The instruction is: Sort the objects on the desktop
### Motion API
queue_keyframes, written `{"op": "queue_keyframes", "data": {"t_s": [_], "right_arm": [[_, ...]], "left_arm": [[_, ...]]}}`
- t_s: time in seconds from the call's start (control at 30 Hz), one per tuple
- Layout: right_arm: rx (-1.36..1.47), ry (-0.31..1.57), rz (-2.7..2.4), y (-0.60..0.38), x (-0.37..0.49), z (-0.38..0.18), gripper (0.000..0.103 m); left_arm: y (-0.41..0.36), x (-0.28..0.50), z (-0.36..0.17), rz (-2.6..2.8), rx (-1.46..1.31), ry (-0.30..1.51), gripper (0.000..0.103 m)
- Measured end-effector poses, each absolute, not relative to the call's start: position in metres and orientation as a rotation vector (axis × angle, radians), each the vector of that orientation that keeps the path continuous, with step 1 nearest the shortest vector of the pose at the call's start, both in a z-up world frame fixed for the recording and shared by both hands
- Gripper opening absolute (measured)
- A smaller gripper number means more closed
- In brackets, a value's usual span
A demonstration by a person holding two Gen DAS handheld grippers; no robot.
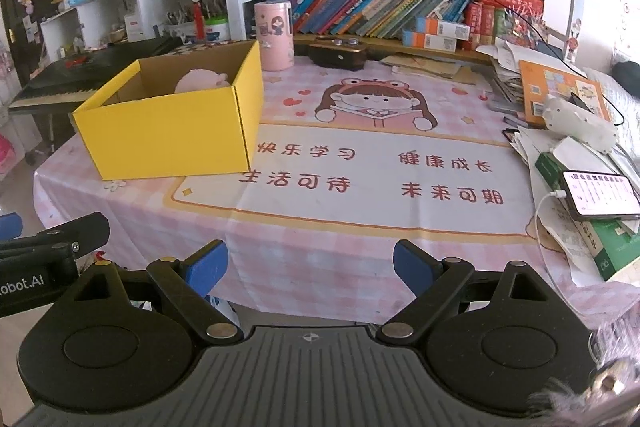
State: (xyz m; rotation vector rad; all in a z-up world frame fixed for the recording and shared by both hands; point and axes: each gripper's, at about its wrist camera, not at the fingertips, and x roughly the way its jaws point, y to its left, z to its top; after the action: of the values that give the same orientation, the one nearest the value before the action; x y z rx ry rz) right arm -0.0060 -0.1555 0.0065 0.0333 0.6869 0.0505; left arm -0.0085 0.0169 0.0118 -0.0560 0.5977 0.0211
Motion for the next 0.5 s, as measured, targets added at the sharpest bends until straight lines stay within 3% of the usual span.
{"op": "queue_keyframes", "data": {"t_s": [0.5], "right_arm": [[0.044, 0.696, 0.006, -0.168, -0.008, 0.005, 0.09]], "left_arm": [[0.002, -0.001, 0.008, -0.014, -0.026, 0.619, 0.103]]}}
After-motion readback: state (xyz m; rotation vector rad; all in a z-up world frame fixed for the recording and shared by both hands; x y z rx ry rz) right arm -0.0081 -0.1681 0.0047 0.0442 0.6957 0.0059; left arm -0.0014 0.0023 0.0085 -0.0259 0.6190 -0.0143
